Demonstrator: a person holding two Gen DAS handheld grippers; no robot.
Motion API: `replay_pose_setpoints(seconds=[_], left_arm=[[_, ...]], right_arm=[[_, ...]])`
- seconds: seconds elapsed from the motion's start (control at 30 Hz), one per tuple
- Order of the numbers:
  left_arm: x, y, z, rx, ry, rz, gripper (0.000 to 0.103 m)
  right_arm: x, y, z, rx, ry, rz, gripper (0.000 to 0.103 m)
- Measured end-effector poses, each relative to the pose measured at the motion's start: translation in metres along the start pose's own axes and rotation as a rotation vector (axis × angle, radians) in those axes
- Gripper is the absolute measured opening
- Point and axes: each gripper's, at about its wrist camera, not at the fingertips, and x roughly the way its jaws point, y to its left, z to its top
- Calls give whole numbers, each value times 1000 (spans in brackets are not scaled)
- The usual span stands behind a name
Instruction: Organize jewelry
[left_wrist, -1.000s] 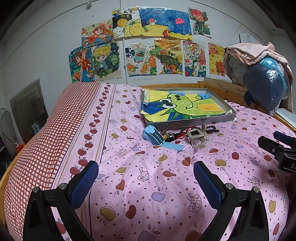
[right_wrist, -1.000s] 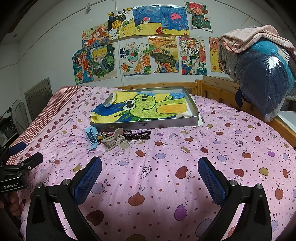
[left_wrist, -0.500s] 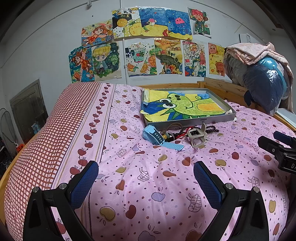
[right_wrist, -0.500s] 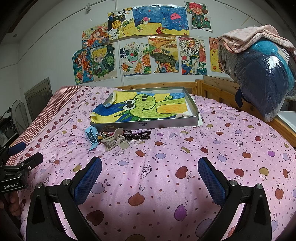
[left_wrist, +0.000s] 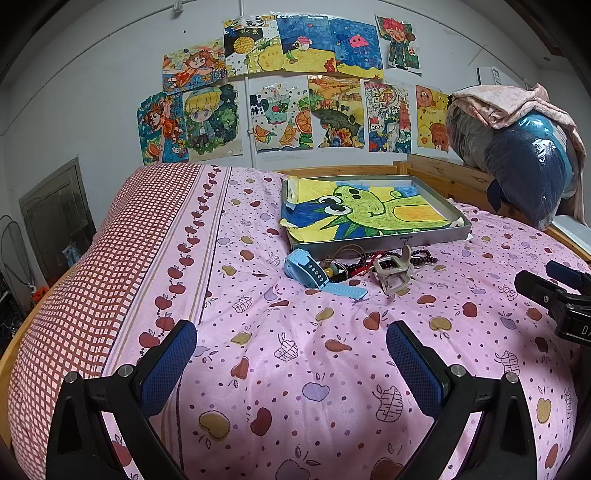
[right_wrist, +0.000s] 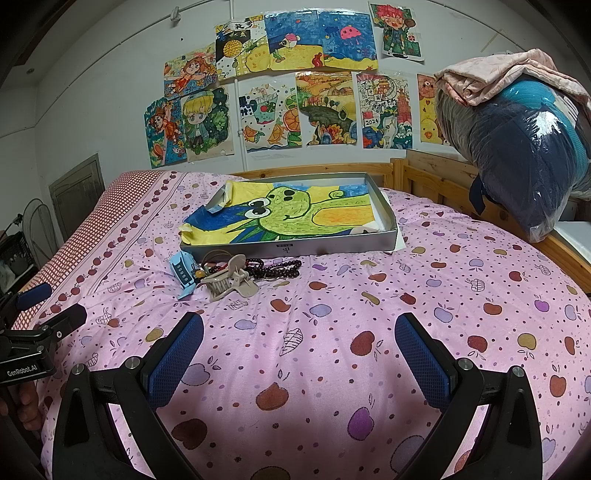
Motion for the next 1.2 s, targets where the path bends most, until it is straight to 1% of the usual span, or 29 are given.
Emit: replay_pose_setpoints(seconds=[0.8,0.93,0.97,1.03,1.1,1.2], left_arm=[[0,0,0,-1,1,-2,103],[1,6,3,-18,11,-49,103],[7,7,2,-29,27,-59,103],[16,11,9,-44,83,-112,103],[26,22,19,-56,132,-165,103],[36,40,33,-52,168,-216,103]], right_arm=[[2,0,0,1,3,-2,102],[-3,2,8,2,16,-8,102],[-6,1,15,0,14,-1,102],[-16,0,24,-15,14,28,102],[-25,3,40,-59,56,50,102],[-36,3,64,-97,142,63,102]])
